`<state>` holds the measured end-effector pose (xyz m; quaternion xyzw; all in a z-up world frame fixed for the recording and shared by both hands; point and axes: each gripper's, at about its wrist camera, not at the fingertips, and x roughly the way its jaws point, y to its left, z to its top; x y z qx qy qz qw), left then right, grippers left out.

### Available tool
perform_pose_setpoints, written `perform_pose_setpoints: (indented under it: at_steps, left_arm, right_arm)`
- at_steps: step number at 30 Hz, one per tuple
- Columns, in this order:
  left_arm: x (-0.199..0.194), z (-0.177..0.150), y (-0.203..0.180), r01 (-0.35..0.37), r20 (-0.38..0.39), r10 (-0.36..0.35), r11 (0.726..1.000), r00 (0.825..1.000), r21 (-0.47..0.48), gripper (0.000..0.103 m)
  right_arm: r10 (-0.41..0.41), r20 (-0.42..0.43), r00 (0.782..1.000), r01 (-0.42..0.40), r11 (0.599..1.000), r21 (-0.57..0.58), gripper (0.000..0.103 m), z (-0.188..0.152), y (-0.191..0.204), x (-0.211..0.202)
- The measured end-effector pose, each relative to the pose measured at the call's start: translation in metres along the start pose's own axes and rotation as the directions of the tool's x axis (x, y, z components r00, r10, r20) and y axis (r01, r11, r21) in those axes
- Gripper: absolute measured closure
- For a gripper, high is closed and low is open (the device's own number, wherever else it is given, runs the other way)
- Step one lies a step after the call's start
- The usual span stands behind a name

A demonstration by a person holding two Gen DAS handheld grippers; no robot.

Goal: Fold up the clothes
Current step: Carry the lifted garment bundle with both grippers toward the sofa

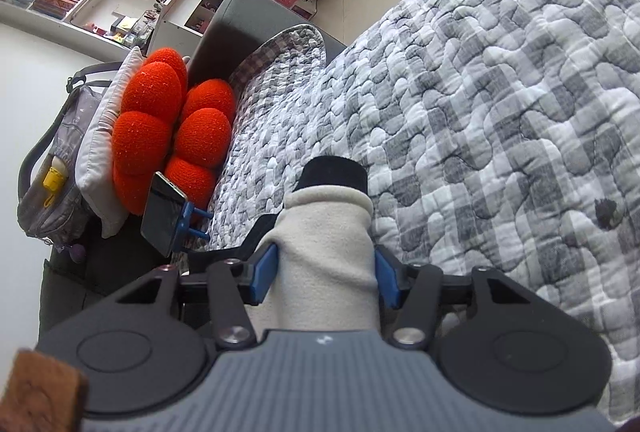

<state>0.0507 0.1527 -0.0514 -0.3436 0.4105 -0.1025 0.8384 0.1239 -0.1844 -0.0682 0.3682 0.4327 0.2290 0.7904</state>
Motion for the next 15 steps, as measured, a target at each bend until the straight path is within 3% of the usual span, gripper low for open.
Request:
perform_pose_setpoints:
  at_steps: [3,5,7,11,15]
  left_arm:
    - [-0.001,0.000,0.000,0.000,0.000,0.000,1.000,1.000,0.002,0.053]
    - [-0.001,0.000,-0.001,0.000,0.000,0.000,1.000,1.000,0.004,0.054]
    - [-0.002,0.000,-0.001,0.001,0.002,-0.001,1.000,1.000,0.004,0.055]
    - [-0.008,-0.001,0.000,0.015,0.023,-0.014,1.000,1.000,-0.004,0.058]
    - [-0.007,0.000,-0.004,-0.006,0.028,0.005,1.000,1.000,0.021,0.058]
  right_arm:
    - [0.004,0.021,1.000,-0.004,1.000,-0.008,0.047,0.002,0.001,0.003]
    - [-0.007,0.039,0.999,0.009,0.999,-0.040,0.060,0.001,0.005,0.005]
    - [-0.008,0.068,0.998,0.014,0.996,-0.086,0.065,-0.002,0.014,0.002]
    - [0.047,0.118,0.992,-0.026,0.984,-0.174,0.067,-0.004,0.032,-0.009]
    - [-0.011,0.103,0.995,0.032,0.978,-0.208,0.067,-0.006,0.036,-0.001]
